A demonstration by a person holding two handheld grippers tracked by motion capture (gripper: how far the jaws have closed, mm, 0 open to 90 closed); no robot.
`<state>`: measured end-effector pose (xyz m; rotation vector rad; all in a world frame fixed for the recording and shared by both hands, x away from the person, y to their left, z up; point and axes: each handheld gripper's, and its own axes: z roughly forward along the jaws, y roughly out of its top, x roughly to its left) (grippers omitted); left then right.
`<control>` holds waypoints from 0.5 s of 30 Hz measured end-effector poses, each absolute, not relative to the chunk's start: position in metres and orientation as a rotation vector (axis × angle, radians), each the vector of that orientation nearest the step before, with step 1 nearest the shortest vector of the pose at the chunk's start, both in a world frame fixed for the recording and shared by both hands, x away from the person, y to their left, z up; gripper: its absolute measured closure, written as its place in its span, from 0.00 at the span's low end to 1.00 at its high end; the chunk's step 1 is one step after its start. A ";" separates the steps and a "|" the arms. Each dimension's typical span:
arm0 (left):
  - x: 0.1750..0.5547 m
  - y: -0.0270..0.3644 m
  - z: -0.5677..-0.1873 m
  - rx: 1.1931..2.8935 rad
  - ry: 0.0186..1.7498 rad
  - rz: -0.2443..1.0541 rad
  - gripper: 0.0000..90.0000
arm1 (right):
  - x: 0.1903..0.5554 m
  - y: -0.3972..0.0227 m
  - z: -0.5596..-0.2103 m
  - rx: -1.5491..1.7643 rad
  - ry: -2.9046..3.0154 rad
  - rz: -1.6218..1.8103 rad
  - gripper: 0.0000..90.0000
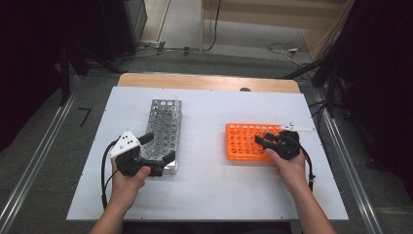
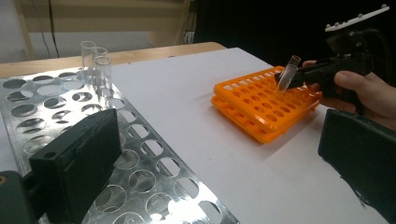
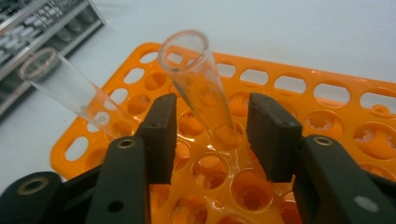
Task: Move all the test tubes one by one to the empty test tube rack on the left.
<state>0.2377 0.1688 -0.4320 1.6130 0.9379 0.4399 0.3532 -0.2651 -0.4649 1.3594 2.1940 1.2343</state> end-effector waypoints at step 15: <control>0.237 0.167 -0.434 1.617 0.936 0.434 0.00 | 0.346 -0.266 -0.470 1.314 2.088 1.210 0.82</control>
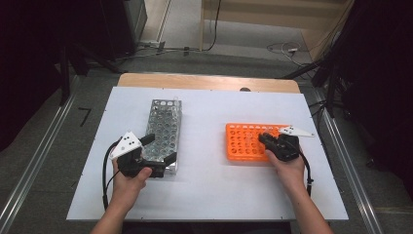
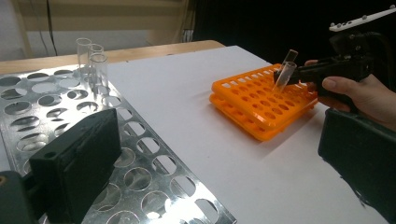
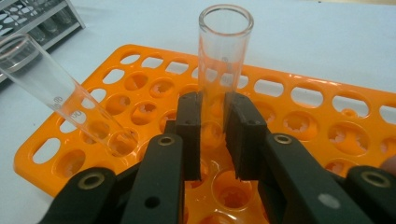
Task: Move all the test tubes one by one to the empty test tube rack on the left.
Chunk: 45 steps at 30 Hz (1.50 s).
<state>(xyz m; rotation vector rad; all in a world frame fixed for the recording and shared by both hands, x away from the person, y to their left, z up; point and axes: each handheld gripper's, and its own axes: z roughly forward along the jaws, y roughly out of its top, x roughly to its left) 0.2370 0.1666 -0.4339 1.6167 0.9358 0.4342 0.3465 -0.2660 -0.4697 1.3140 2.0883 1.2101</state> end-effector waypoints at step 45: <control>0.229 0.148 -0.421 1.645 0.854 0.419 0.00 | 0.284 -0.242 -0.386 0.944 2.137 1.502 0.82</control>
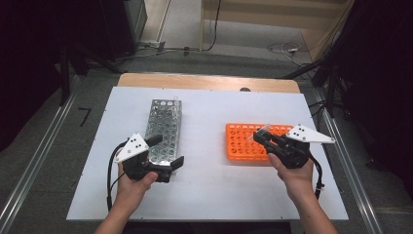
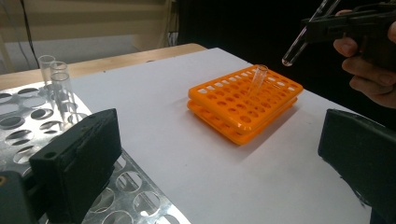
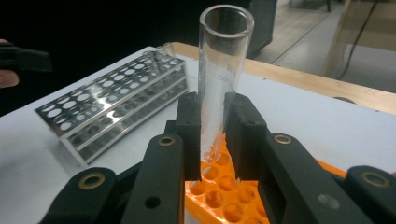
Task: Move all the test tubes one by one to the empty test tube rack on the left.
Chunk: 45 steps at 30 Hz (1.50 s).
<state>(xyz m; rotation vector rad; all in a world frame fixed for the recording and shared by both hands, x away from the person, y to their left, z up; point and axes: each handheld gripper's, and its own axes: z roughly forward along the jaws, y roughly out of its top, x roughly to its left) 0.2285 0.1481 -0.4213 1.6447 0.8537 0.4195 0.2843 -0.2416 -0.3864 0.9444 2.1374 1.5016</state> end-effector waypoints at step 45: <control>0.219 0.071 -0.414 1.767 0.676 0.311 0.71 | 0.246 -0.137 -0.430 0.612 2.547 1.450 0.82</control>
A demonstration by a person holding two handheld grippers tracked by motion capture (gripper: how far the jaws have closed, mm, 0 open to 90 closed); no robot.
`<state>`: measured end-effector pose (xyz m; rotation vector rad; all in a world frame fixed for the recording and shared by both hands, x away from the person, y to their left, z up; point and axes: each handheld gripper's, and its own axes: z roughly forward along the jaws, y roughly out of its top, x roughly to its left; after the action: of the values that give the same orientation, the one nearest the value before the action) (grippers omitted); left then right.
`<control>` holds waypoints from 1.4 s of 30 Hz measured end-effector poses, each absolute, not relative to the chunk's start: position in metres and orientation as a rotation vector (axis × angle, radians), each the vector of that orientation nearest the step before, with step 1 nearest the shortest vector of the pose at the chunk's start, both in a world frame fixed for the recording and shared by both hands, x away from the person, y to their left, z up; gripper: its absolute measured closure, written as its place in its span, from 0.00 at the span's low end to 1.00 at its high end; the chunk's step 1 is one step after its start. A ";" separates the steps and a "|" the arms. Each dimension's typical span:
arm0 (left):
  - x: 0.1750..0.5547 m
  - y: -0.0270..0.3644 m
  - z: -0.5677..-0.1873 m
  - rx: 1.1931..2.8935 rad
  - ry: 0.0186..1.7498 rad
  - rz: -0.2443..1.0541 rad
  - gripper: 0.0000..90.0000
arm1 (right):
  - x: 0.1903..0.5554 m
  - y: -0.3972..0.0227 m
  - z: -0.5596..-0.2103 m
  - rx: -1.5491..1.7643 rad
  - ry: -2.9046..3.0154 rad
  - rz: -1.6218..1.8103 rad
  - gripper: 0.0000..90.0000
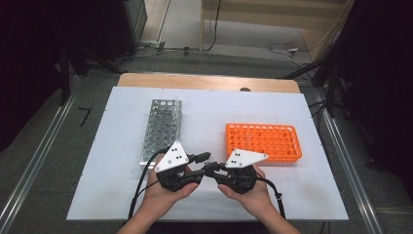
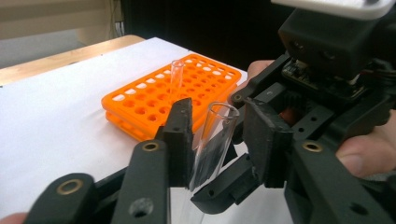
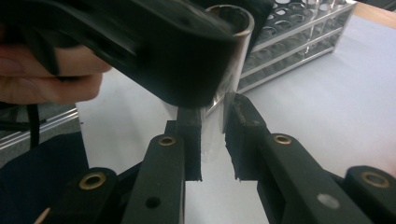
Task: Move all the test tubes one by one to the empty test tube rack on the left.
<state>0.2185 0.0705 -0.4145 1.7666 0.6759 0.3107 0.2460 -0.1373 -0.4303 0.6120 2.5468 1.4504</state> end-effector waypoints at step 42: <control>0.237 0.099 -0.410 1.704 0.760 0.382 0.84 | 0.250 -0.185 -0.425 0.697 2.459 1.469 0.16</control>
<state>0.2372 0.0989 -0.4096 1.7044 0.7596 0.3824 0.2497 -0.1851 -0.4248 0.6975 2.4586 1.4687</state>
